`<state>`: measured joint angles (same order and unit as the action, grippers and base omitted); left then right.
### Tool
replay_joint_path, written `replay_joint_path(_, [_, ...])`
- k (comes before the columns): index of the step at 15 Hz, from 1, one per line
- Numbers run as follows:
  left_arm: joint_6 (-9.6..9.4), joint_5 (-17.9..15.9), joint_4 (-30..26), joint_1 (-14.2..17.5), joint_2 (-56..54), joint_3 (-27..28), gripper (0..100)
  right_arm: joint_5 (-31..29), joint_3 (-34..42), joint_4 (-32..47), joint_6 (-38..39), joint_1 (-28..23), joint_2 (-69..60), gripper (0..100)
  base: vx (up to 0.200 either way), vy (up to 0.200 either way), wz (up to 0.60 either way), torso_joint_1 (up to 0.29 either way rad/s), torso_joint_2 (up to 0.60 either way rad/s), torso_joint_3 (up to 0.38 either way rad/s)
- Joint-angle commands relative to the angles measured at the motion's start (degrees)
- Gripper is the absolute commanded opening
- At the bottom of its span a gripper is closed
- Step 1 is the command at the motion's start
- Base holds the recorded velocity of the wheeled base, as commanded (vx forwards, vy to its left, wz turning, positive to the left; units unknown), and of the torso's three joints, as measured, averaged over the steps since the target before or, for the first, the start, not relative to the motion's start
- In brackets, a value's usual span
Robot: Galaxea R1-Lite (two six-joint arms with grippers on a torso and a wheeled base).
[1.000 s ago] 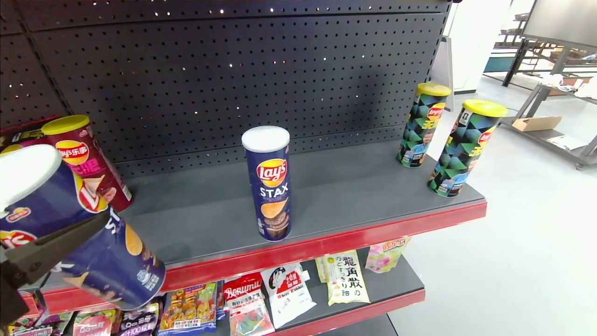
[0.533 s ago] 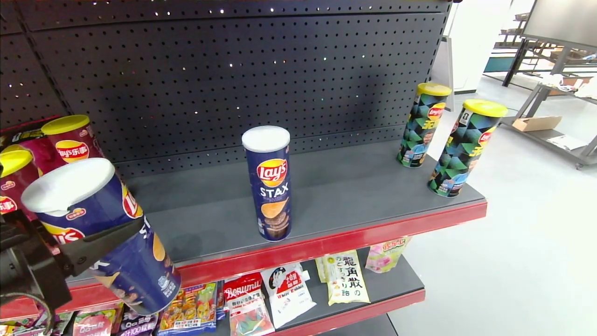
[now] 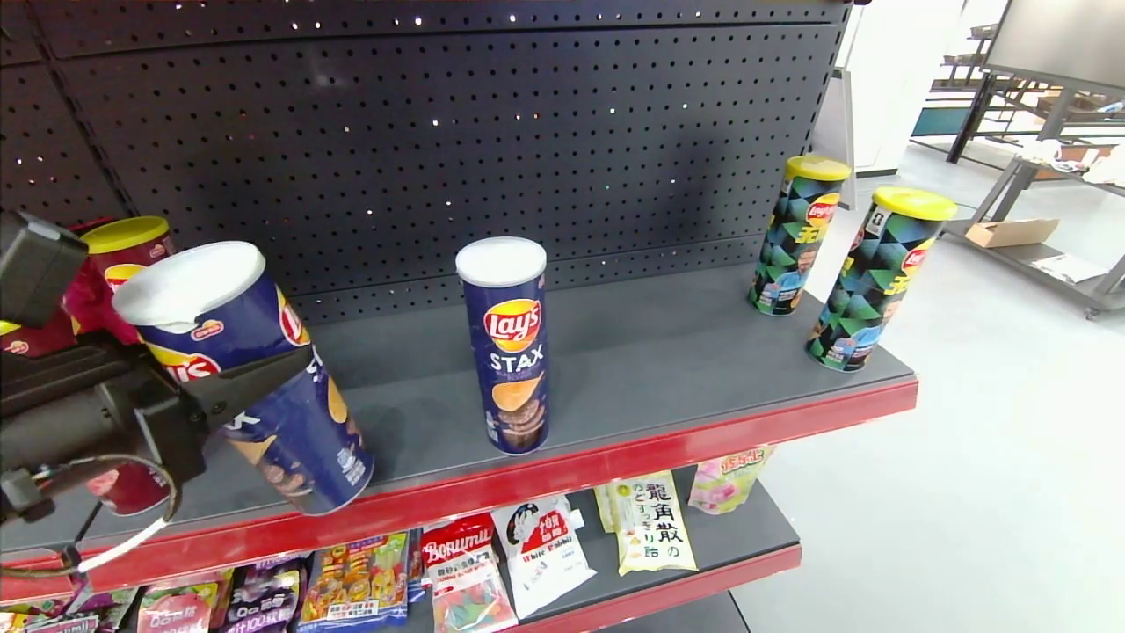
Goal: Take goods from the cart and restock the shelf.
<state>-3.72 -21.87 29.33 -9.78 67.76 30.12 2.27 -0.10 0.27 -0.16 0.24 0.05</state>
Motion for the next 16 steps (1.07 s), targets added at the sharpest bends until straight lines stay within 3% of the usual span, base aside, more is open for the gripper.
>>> replay_joint_path(1, [-0.06,0.4,1.7,-0.1,7.0,3.3,0,0.0,0.0,0.0,0.0,0.0,0.0,100,0.000,0.000,0.00,0.000,0.00,0.000])
replay_joint_path(3, [-0.15,0.5,3.8,-0.2,13.7,7.5,0,0.0,0.0,0.0,0.0,0.0,0.0,100,0.000,0.000,0.00,0.000,0.00,0.000])
replay_joint_path(6, [-0.15,1.9,12.4,-0.8,24.2,13.0,0,0.0,0.0,0.0,0.0,0.0,0.0,100,0.000,0.000,0.00,0.000,0.00,0.000])
replay_joint_path(8, [0.38,3.9,12.2,-1.7,28.0,17.4,0,0.0,0.0,0.0,0.0,0.0,0.0,100,0.000,0.000,0.00,0.000,0.00,0.000])
replay_joint_path(10, [0.47,3.8,11.7,-2.1,30.9,20.9,0,0.0,0.0,0.0,0.0,0.0,0.0,100,0.000,0.000,0.00,0.000,0.00,0.000])
replay_joint_path(12, [0.47,3.9,11.6,-3.0,36.8,28.7,0,0.0,0.0,-0.1,0.0,0.0,0.0,100,0.000,0.000,0.00,0.000,0.00,0.000])
replay_joint_path(14, [0.64,3.9,11.5,-4.0,40.3,32.9,0,0.0,0.0,0.0,0.0,0.0,0.0,100,0.000,0.000,0.00,0.000,0.00,0.000])
replay_joint_path(16, [1.26,3.9,8.9,-5.3,42.1,36.7,0,0.0,0.0,0.0,0.0,0.0,0.0,100,0.000,0.000,0.00,0.000,0.00,0.000])
